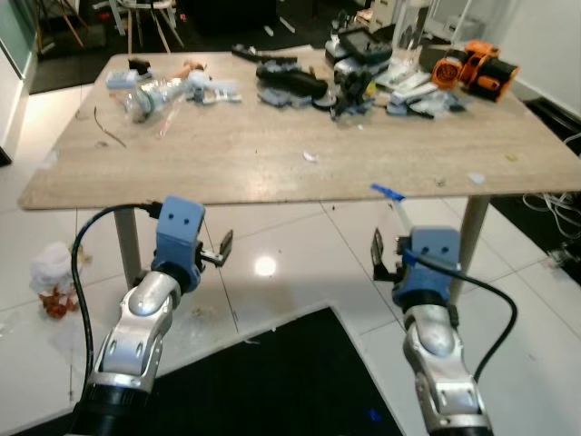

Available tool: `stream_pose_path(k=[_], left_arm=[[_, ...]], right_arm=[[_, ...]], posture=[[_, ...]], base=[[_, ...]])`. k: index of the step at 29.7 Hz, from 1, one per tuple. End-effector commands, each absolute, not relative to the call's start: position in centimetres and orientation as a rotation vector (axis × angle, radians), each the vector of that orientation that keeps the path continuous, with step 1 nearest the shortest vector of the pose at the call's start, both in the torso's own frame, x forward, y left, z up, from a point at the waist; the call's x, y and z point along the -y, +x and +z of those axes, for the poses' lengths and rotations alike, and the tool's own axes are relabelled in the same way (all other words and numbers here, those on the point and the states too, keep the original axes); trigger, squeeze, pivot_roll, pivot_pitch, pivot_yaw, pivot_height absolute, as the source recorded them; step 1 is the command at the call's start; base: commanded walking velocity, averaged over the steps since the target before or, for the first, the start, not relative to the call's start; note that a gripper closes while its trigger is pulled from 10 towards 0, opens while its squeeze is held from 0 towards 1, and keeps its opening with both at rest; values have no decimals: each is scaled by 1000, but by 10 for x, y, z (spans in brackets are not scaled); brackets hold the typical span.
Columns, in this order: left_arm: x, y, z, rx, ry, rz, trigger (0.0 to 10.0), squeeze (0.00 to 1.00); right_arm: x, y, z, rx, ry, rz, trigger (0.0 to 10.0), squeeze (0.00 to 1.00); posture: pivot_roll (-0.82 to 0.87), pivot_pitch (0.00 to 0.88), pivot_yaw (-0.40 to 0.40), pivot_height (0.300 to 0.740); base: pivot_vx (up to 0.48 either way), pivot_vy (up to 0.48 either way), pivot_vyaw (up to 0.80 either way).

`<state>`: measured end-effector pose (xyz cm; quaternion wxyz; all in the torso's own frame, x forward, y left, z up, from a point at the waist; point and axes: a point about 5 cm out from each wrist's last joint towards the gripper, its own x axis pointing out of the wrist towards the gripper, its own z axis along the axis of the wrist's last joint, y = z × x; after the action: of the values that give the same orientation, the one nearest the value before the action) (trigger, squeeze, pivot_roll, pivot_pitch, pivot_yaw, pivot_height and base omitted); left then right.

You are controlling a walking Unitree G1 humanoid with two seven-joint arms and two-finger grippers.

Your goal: Picking trash to rubbish bin

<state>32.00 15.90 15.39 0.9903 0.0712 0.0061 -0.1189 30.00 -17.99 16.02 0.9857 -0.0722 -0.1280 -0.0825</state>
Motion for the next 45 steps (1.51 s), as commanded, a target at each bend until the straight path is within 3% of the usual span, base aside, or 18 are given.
stream_pose_path(k=[1,10,18,45], left_arm=[[-160,319,152,-26,145,-239,10000,0],[-156,320,156,-13,141,-245,10000,0],[-155,321,157,-8,139,-251,10000,0],[-155,321,159,-5,143,-254,10000,0]], right_arm=[[182,299,163,262,-142,-174,10000,0],[188,301,170,275,-154,-196,10000,0],[190,300,172,277,-155,-206,10000,0],[191,301,182,306,-144,-217,10000,0]], posture=[[-21,164,59,740],[-20,161,61,740],[-21,160,64,740],[-18,158,67,740]], base=[[364,0,0],[361,0,0],[362,0,-725],[359,0,0]])
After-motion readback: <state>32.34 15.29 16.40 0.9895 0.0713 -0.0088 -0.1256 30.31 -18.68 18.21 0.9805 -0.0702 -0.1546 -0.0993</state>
